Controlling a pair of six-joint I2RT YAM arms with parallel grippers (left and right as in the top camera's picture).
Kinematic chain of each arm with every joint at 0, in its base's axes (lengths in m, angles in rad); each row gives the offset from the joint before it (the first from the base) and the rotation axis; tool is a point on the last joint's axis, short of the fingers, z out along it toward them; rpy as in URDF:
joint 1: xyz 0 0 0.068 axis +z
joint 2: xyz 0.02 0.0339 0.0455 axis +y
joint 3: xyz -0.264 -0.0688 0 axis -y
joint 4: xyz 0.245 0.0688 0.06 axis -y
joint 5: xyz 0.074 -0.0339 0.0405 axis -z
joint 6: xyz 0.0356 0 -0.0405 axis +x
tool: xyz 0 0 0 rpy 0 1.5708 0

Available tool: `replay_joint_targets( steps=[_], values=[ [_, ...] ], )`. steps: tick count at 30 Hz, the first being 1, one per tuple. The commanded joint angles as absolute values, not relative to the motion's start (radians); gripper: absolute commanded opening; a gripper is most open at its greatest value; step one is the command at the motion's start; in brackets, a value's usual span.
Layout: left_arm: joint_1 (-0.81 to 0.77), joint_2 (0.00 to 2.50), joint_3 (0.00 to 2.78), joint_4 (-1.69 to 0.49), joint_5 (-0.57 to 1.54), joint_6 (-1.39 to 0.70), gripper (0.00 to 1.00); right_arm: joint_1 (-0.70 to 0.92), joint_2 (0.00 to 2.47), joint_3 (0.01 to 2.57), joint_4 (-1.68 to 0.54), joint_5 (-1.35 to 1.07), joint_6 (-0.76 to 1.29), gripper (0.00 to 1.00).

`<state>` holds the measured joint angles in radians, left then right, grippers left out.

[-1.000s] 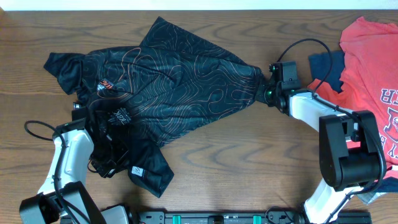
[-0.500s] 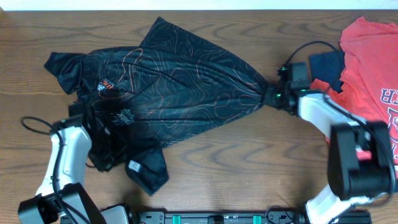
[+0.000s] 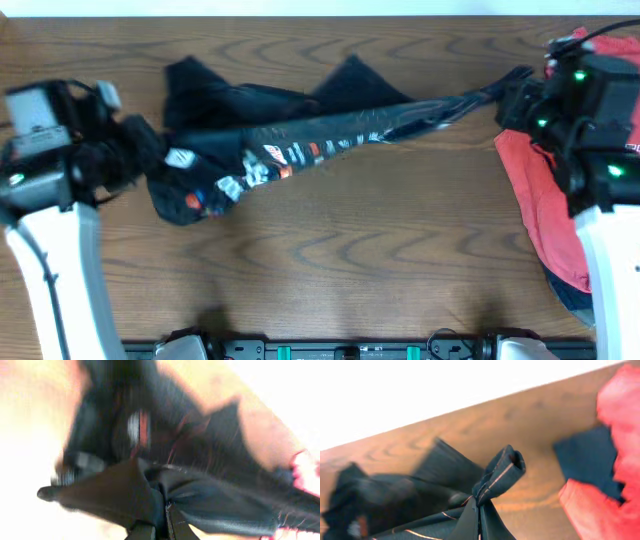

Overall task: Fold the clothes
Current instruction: 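Lift the black shirt with both grippers and stretch it toward the back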

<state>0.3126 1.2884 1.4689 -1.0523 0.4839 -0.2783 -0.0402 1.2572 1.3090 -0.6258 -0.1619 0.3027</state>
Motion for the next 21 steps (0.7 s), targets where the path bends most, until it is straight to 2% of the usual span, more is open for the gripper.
replay_joint_targets(
  steps=[1, 10, 21],
  values=[
    [0.336, 1.249, 1.610, -1.053, 0.486, -0.271, 0.06, -0.053, 1.213, 1.379, -0.639, -0.127, 0.263, 0.01],
    [0.386, 1.203, 1.889, -0.993, 0.486, -0.319, 0.06, -0.053, 1.165, 1.569, -0.698, -0.084, 0.208, 0.01],
    [0.386, 1.265, 1.914, -0.923, 0.487, -0.319, 0.06, -0.053, 1.194, 1.662, -0.720, 0.004, 0.177, 0.01]
  ],
)
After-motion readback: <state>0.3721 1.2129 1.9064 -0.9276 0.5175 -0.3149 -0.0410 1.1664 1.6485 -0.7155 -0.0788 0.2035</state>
